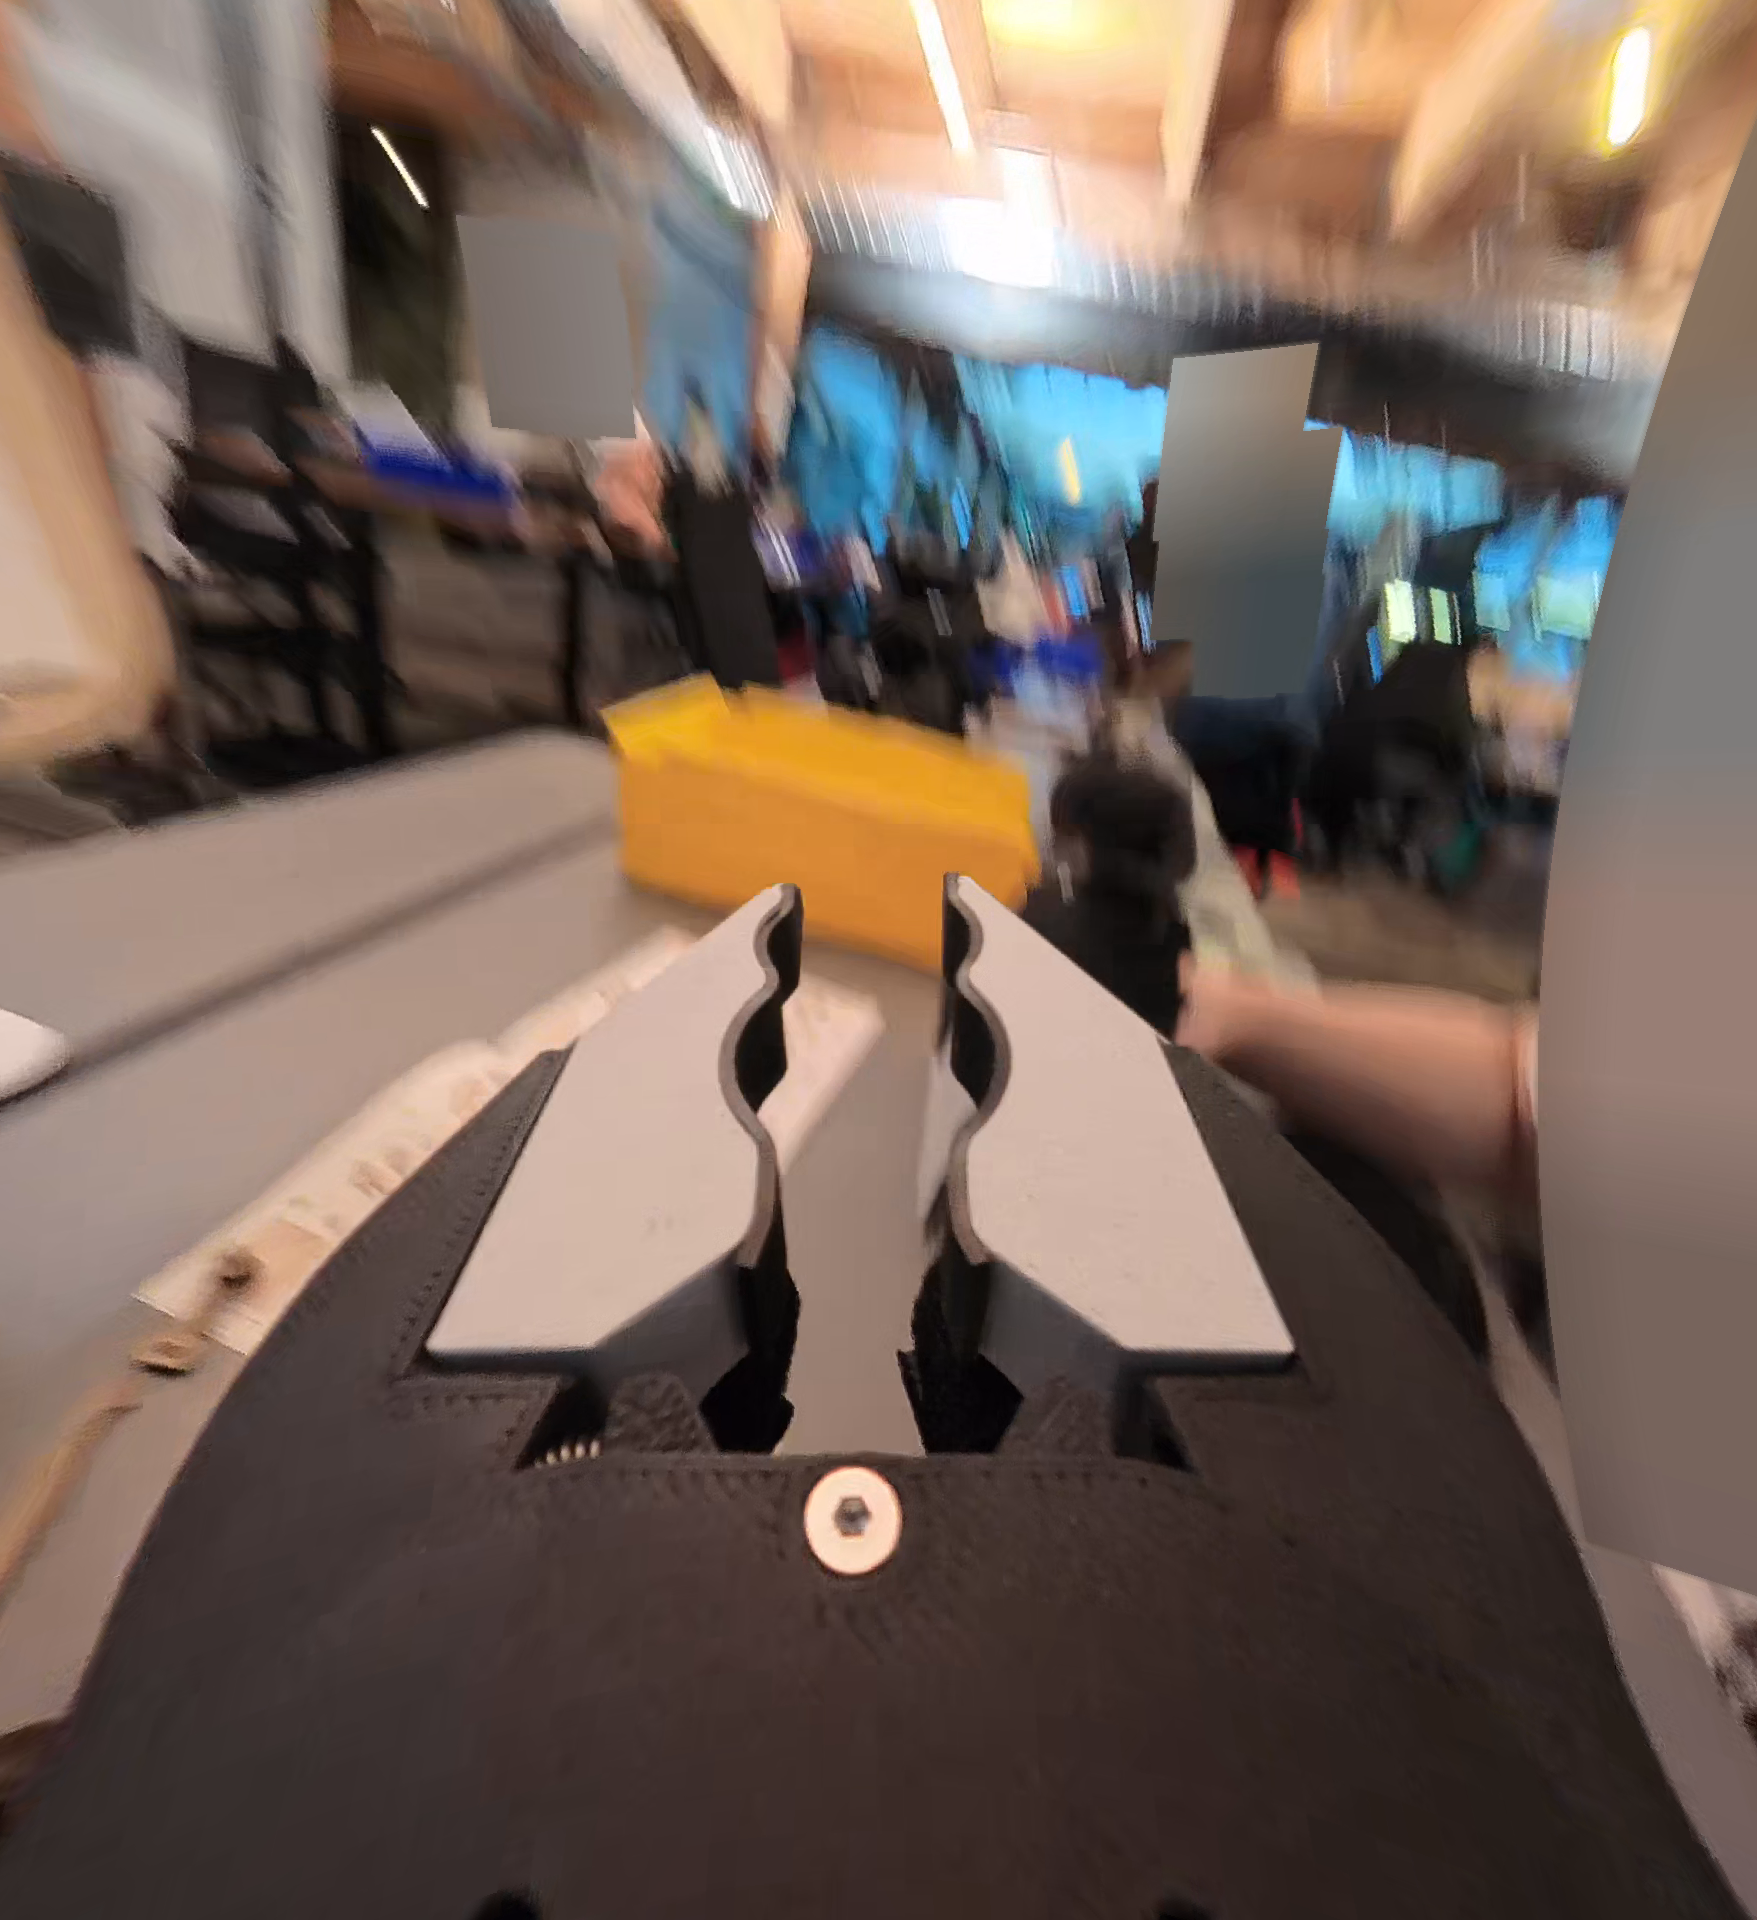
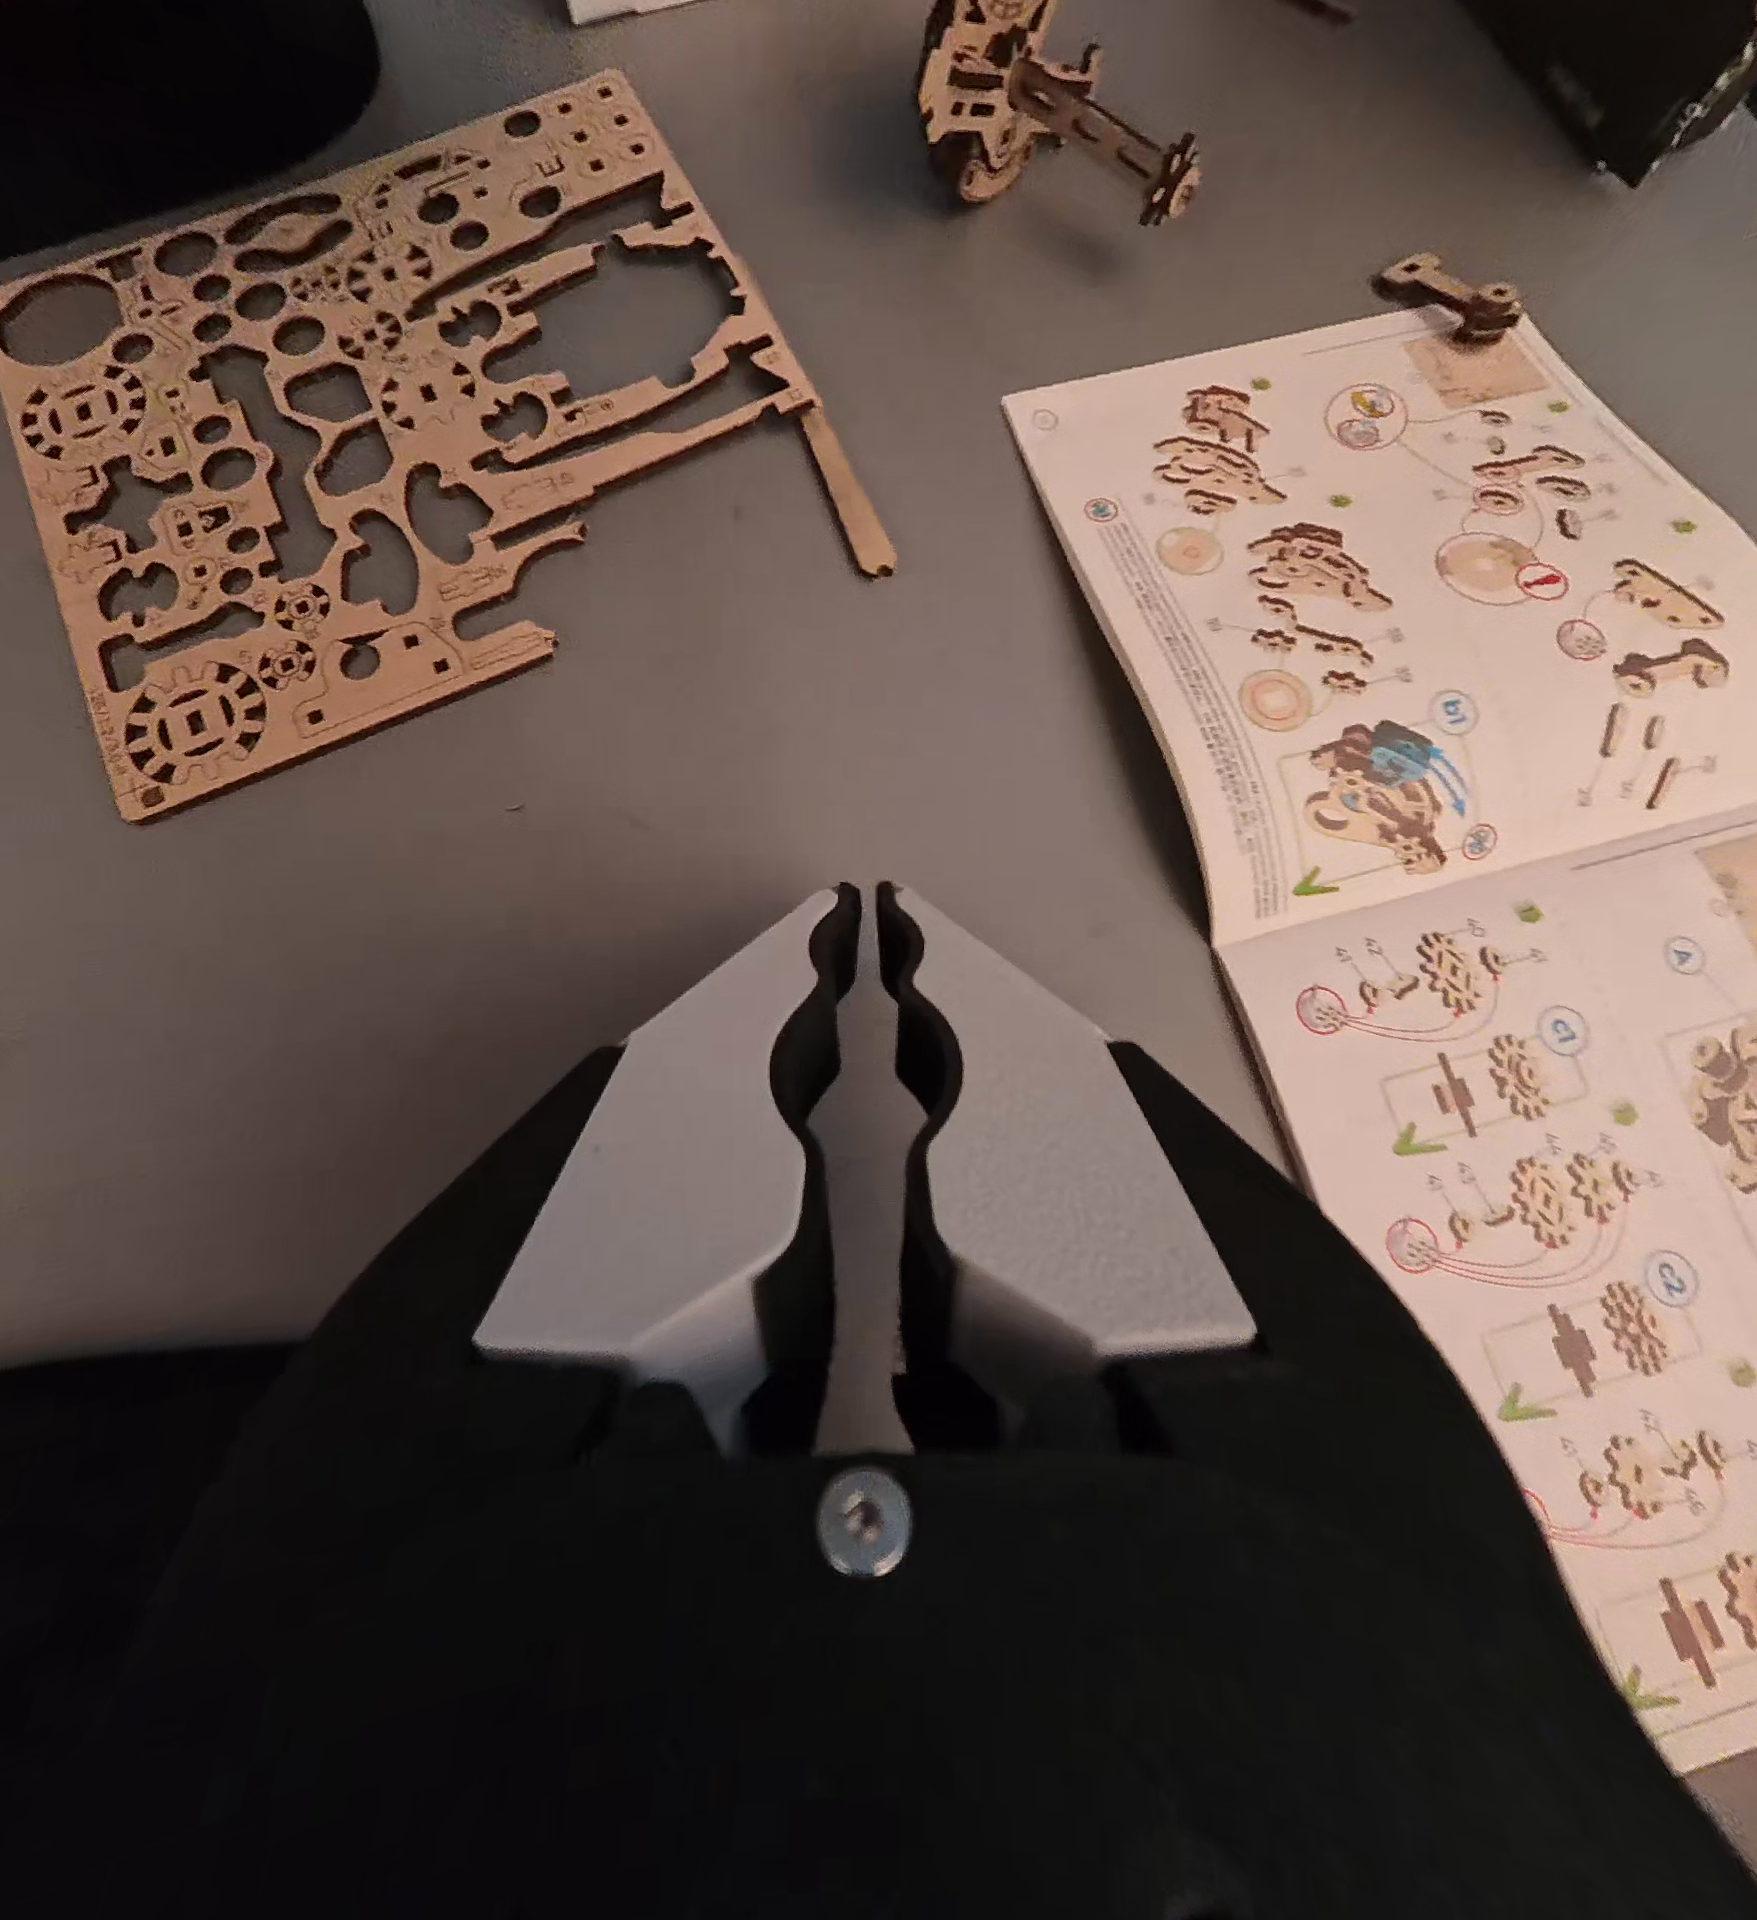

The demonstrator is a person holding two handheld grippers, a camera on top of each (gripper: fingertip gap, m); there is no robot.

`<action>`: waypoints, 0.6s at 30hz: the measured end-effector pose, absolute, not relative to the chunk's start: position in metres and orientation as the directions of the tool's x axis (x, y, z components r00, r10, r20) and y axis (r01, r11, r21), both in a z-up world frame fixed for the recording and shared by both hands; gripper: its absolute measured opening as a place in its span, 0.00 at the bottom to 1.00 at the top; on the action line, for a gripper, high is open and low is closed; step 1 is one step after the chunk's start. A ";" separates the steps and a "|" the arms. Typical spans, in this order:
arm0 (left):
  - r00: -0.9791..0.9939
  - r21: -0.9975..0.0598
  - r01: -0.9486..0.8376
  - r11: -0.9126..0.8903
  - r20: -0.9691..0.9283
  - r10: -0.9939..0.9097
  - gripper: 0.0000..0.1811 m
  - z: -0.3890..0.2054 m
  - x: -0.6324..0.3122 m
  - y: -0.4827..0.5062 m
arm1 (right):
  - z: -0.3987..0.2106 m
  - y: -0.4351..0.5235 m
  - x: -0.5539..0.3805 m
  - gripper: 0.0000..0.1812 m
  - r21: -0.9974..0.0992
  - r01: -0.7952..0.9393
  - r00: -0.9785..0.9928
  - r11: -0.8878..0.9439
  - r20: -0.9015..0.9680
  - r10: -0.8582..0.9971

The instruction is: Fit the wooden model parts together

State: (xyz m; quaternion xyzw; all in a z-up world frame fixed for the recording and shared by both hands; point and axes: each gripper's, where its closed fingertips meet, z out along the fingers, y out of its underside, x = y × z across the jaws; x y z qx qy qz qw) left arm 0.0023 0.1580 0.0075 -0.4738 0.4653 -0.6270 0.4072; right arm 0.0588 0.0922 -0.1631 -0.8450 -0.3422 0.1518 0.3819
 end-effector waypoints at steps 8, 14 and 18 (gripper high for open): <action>0.025 -0.925 0.345 -0.161 0.180 -0.983 0.10 0.047 -0.040 0.212 | -0.136 0.119 0.050 0.05 -0.839 0.408 0.728 -0.360 0.061 0.683; 0.035 -0.918 0.357 -0.171 0.196 -0.980 0.11 0.046 -0.042 0.215 | -0.118 0.185 0.054 0.06 -0.784 0.563 0.660 -0.261 0.236 0.713; 0.058 -0.906 0.385 -0.173 0.211 -0.976 0.10 0.051 -0.049 0.223 | -0.103 0.238 0.051 0.00 -0.808 0.547 0.646 -0.217 0.243 0.723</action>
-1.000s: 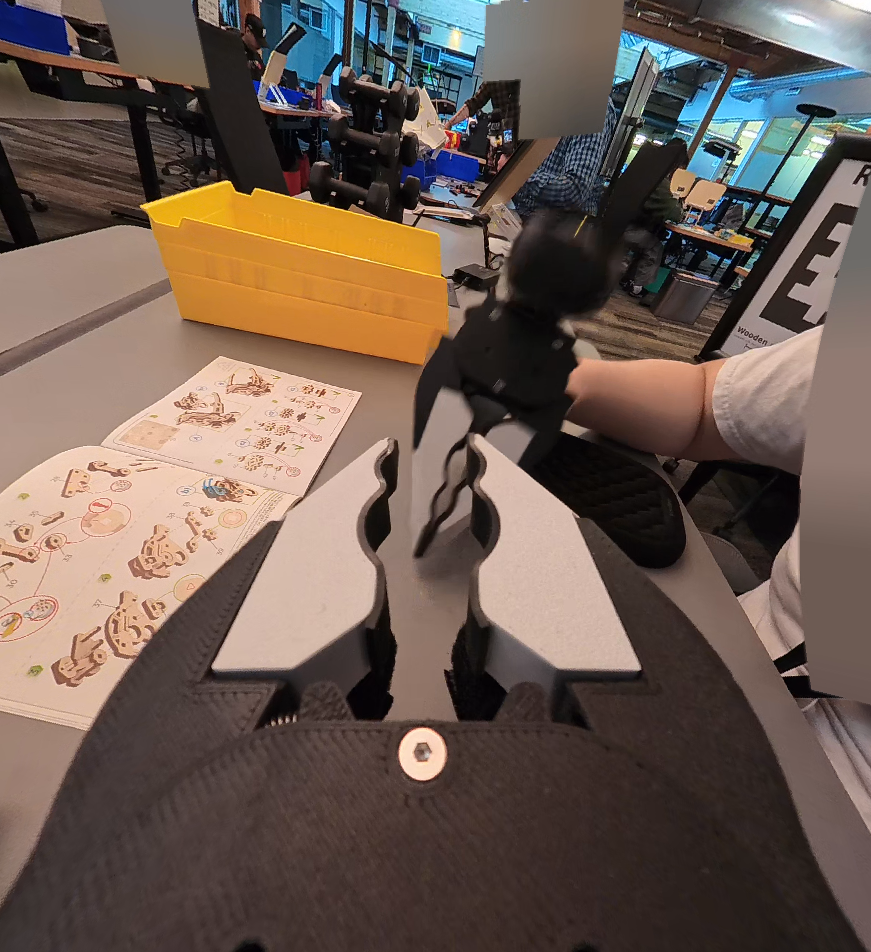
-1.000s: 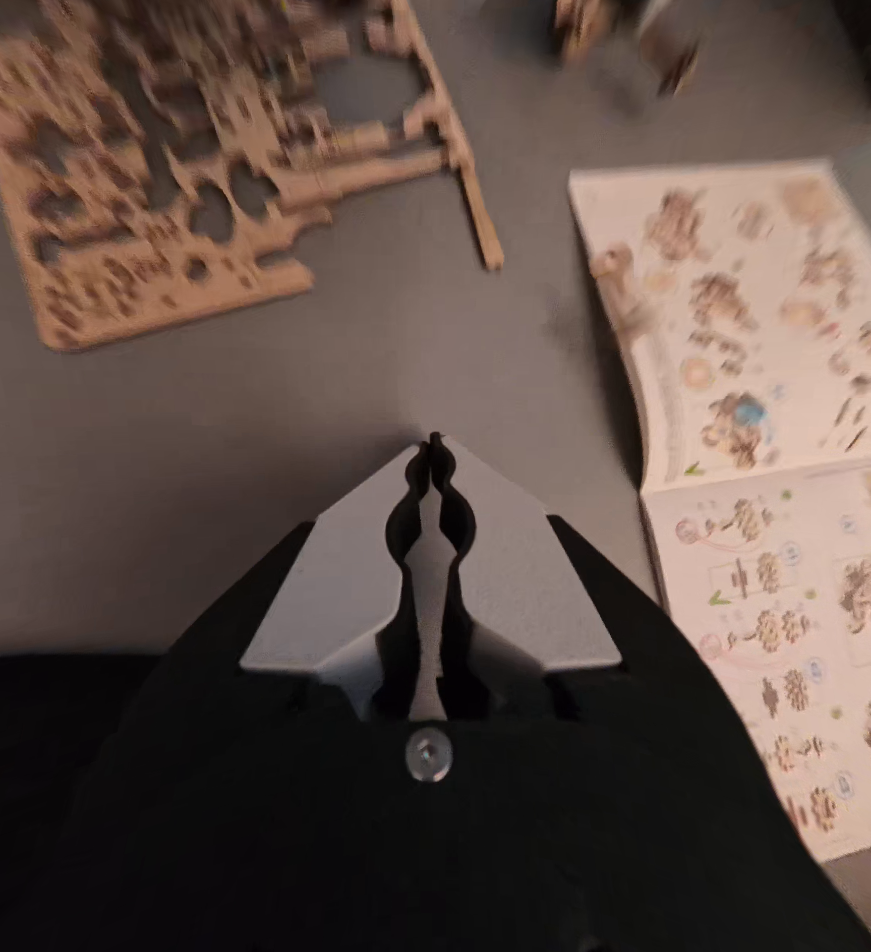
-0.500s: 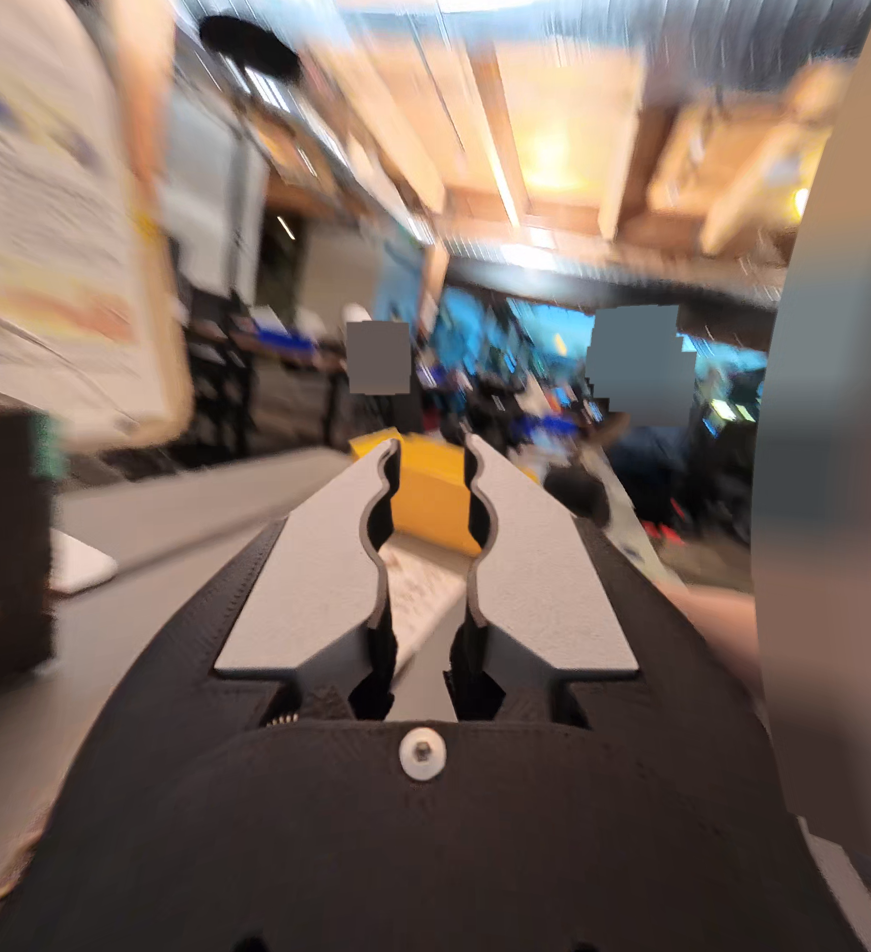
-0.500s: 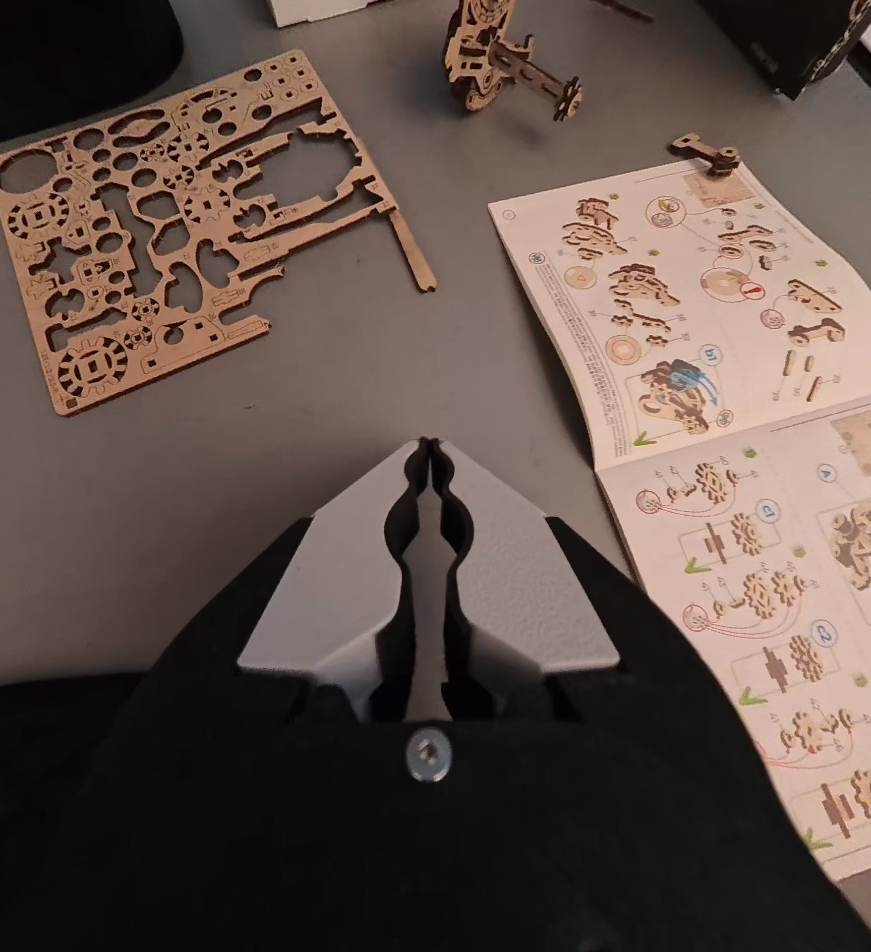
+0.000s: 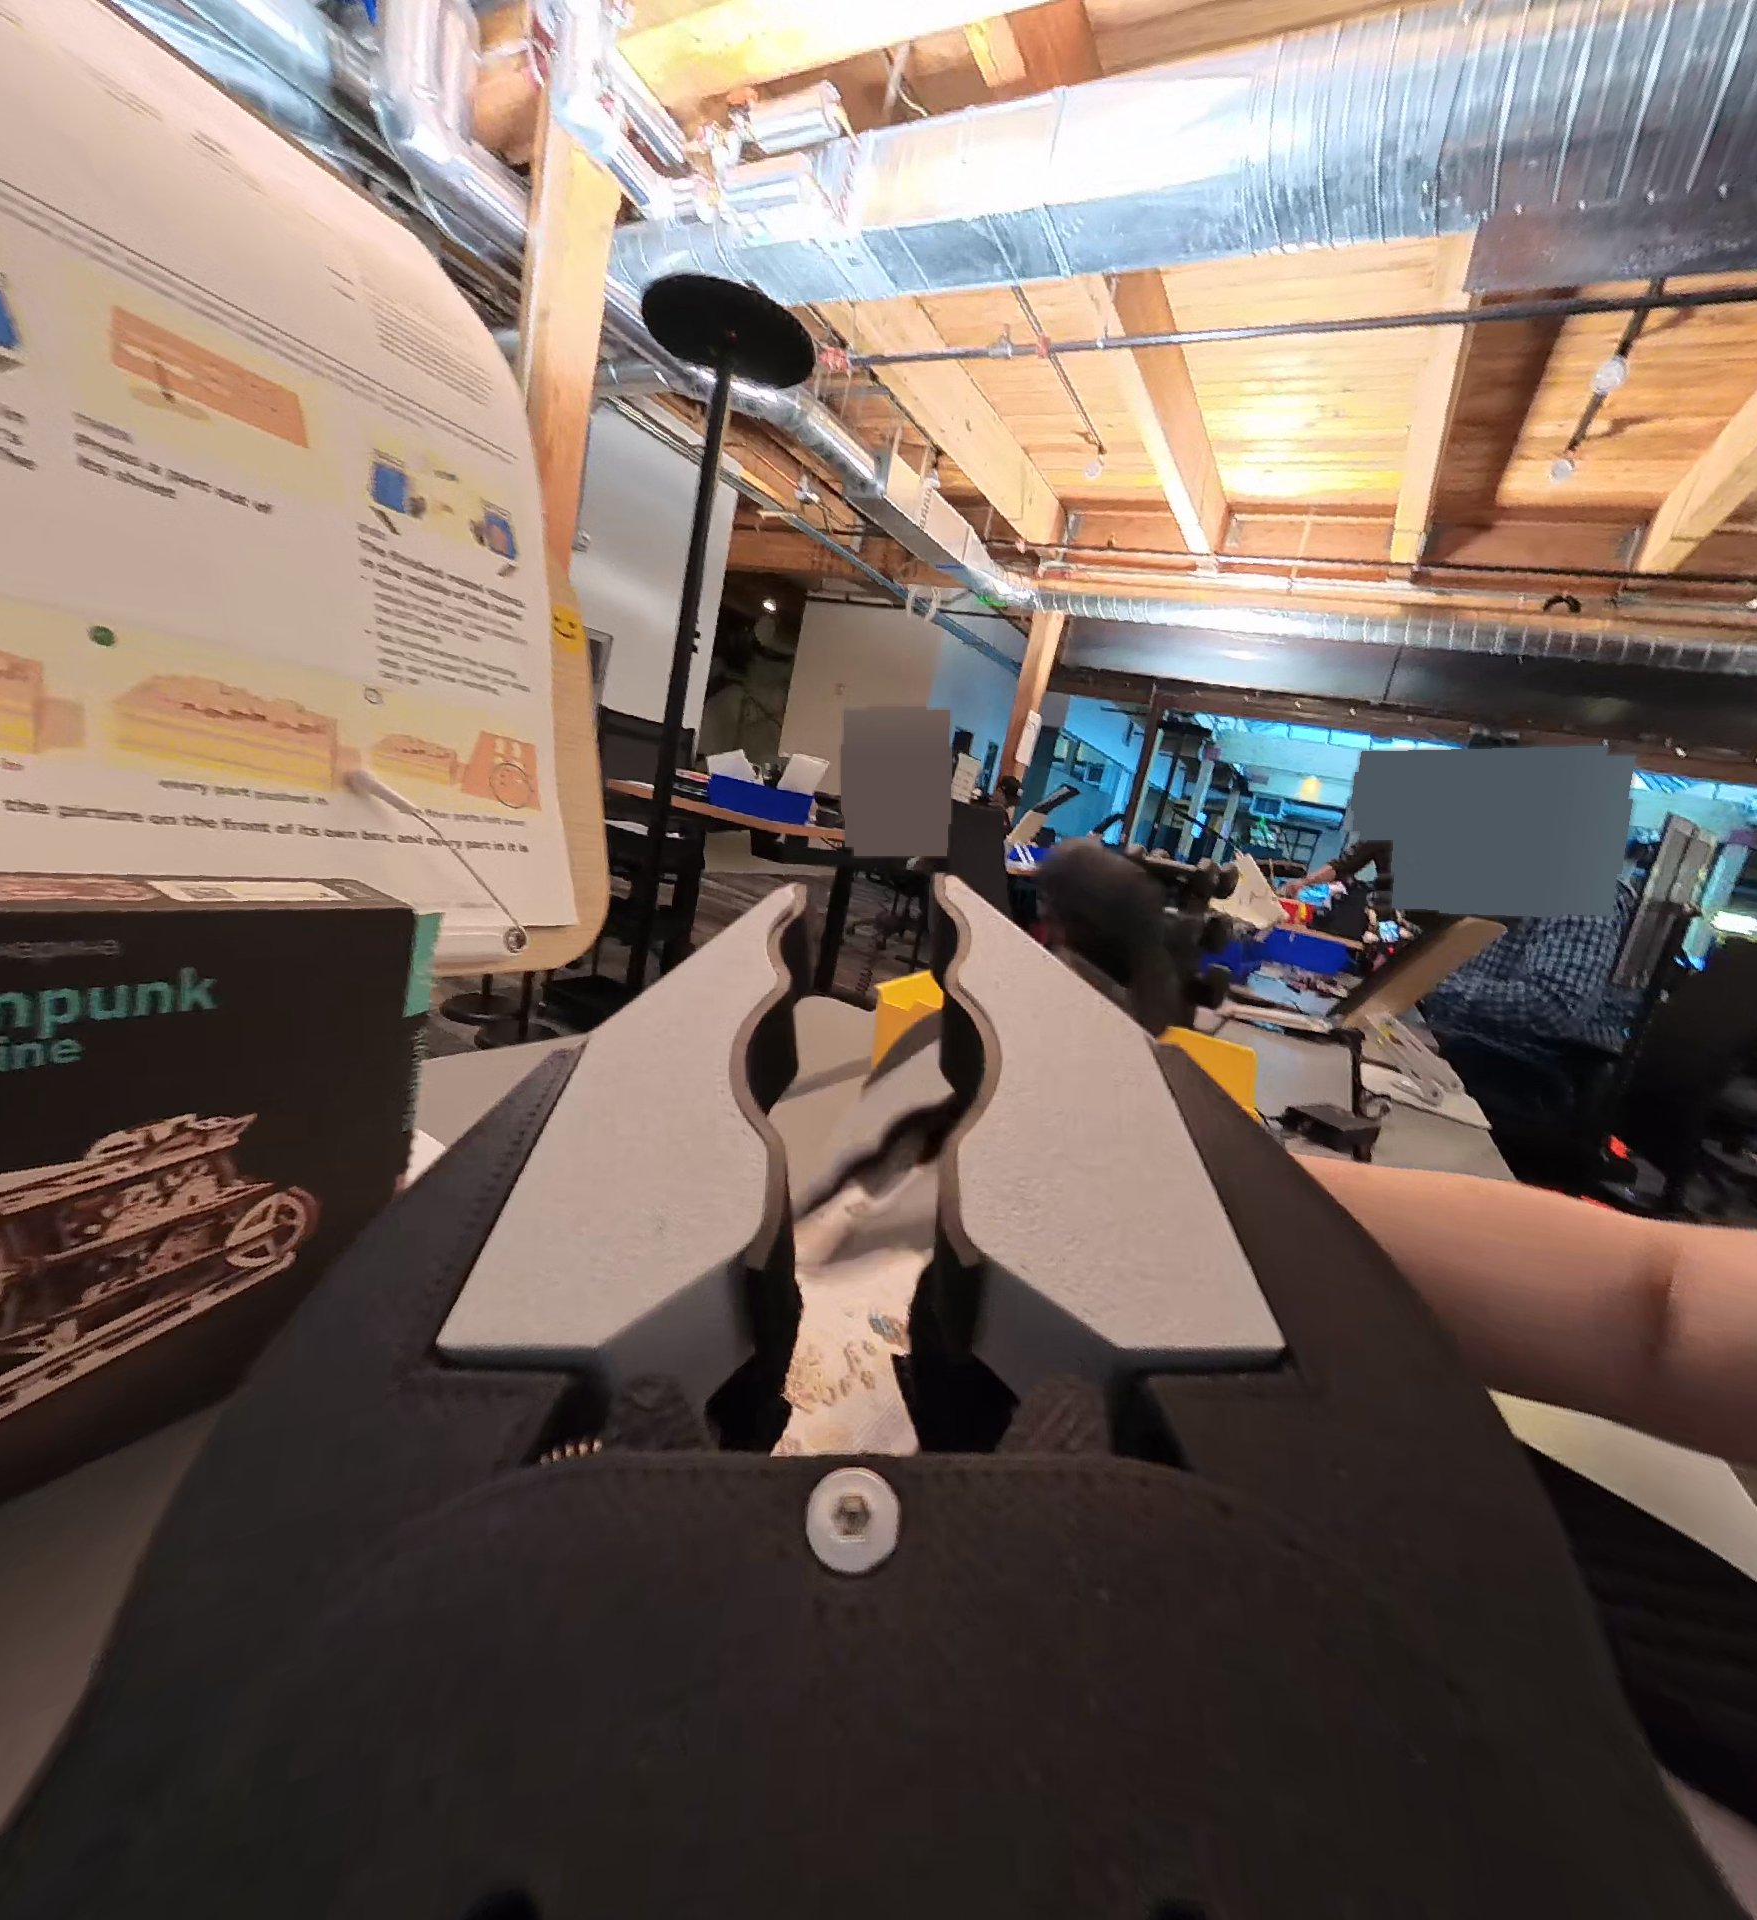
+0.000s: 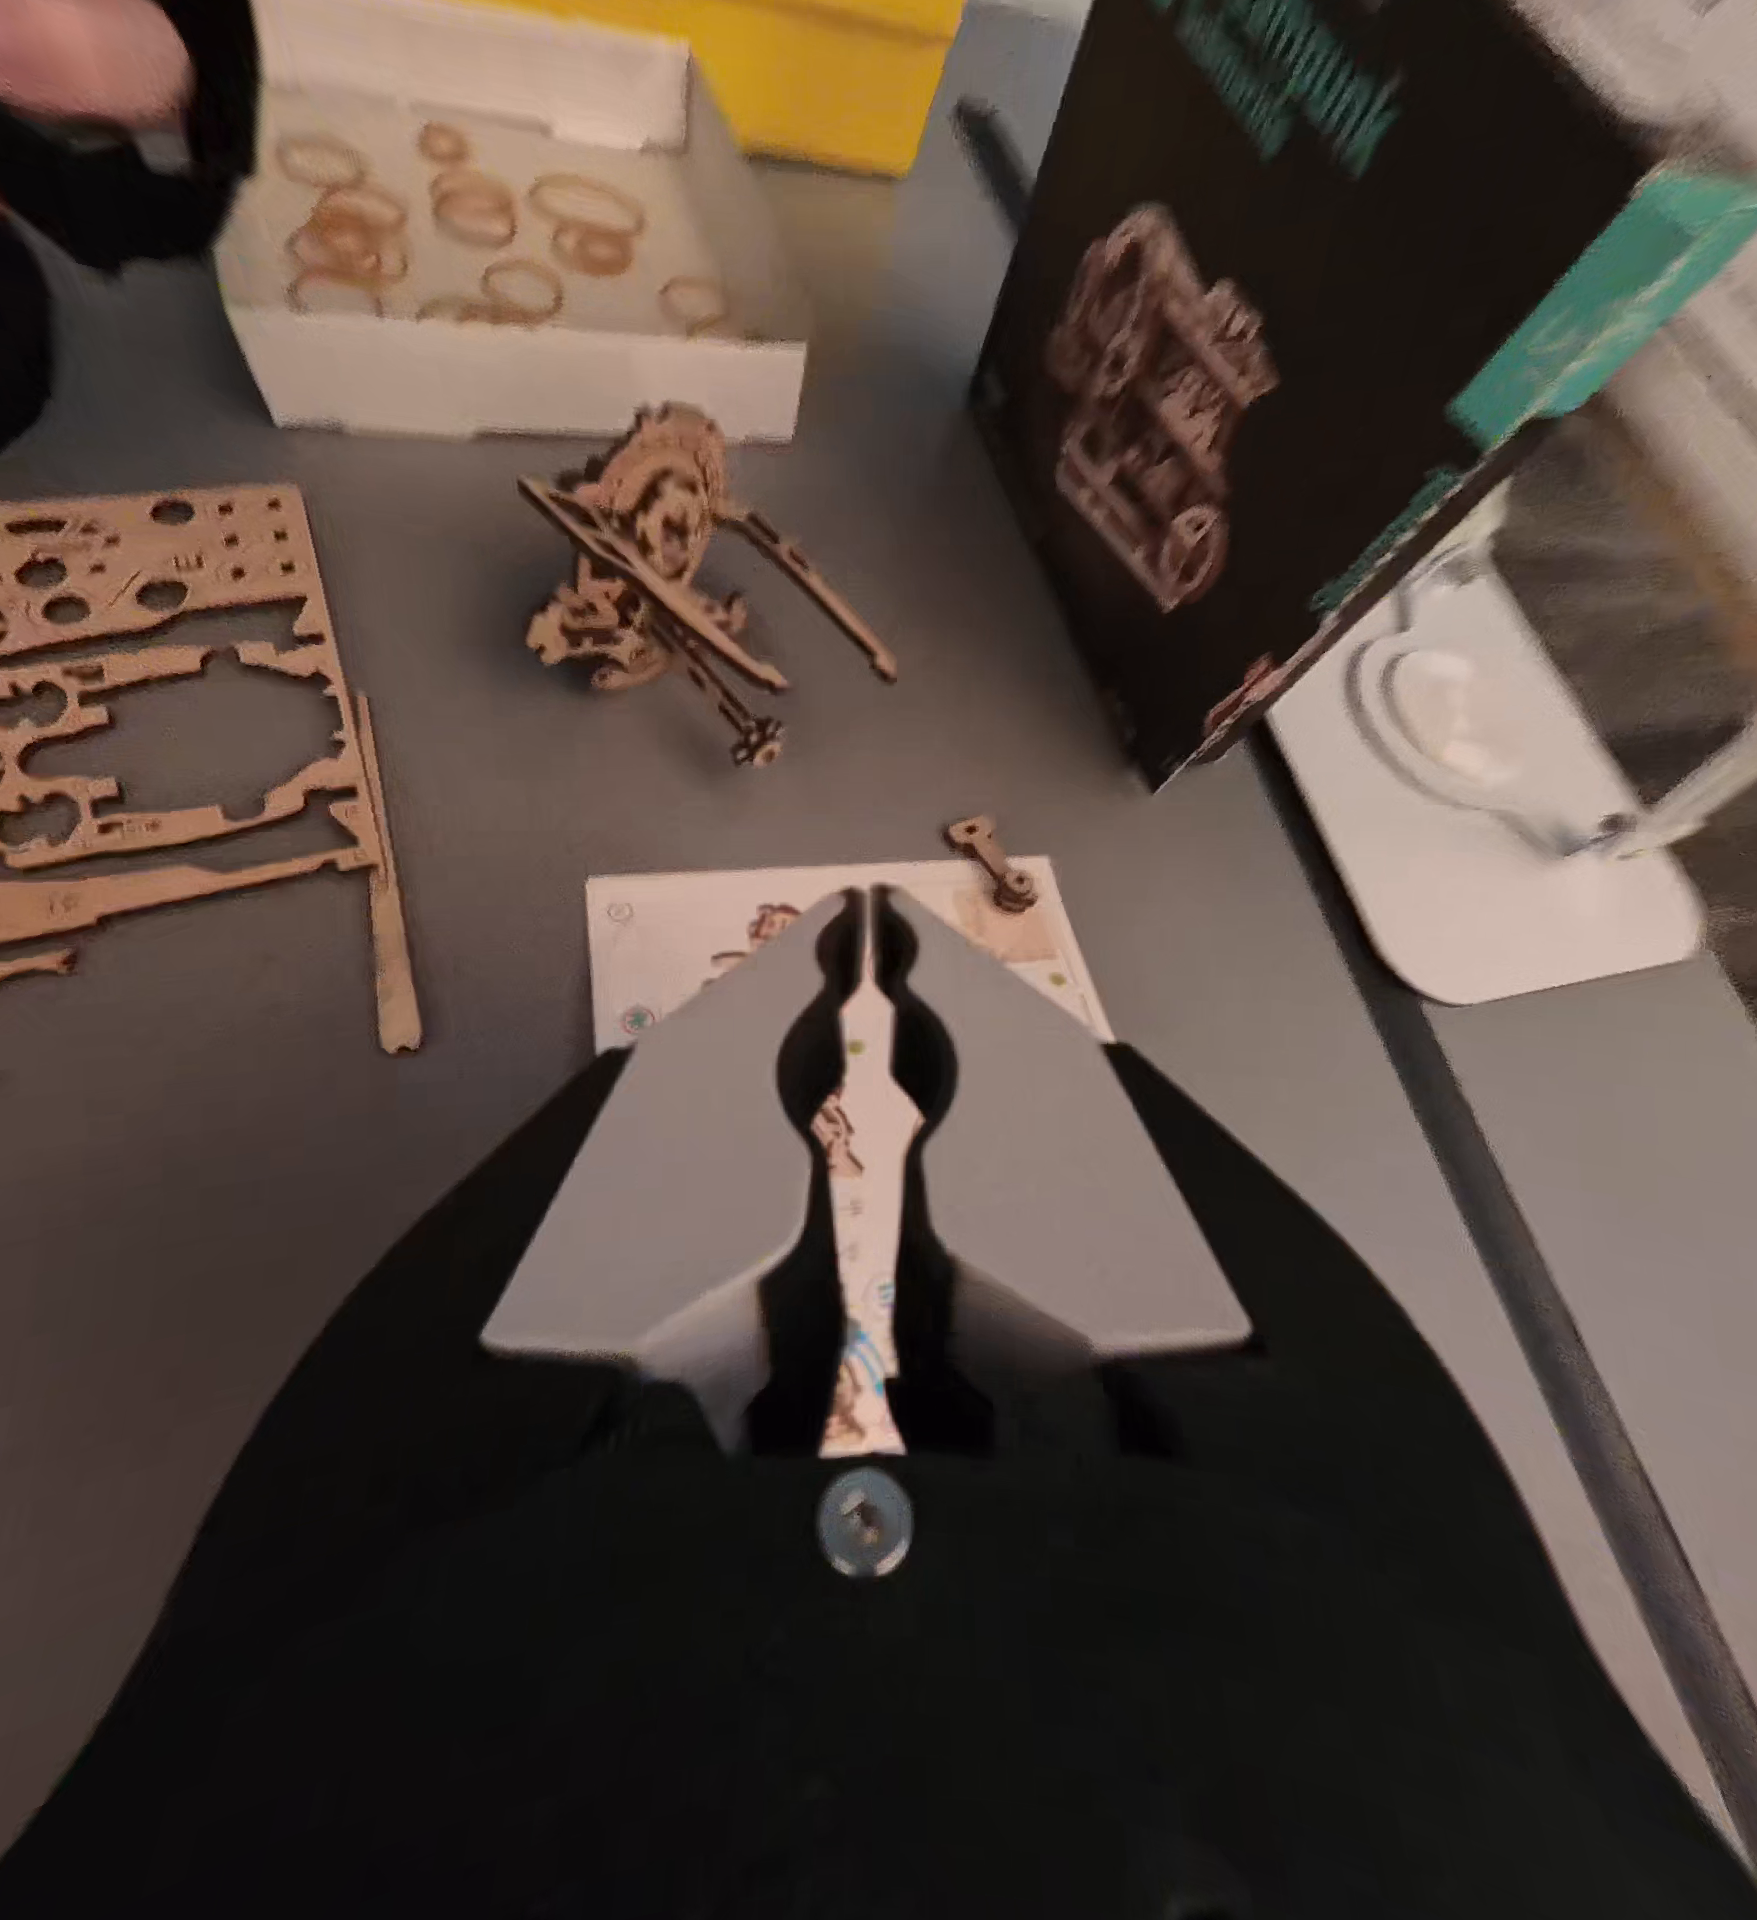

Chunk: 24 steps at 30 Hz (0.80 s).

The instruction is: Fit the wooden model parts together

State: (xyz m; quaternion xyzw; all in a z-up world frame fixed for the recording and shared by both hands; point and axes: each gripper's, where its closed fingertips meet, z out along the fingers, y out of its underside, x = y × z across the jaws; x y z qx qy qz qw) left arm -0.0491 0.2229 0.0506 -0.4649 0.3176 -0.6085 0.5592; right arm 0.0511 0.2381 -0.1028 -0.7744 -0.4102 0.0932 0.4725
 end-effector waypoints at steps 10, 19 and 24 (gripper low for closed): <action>0.058 -0.909 0.381 -0.170 0.207 -0.977 0.09 0.049 -0.049 0.225 | -0.160 0.316 0.058 0.22 -0.744 0.575 0.625 -0.340 0.131 0.769; 0.078 -0.918 0.345 -0.195 0.235 -0.969 0.09 0.045 -0.047 0.233 | -0.086 0.273 0.037 0.05 -0.763 0.643 0.519 0.065 0.497 0.695; -0.135 -0.913 0.152 -0.379 0.361 -0.923 0.21 0.034 -0.020 0.205 | -0.022 0.187 0.014 0.05 -0.577 0.750 0.371 0.323 0.772 0.517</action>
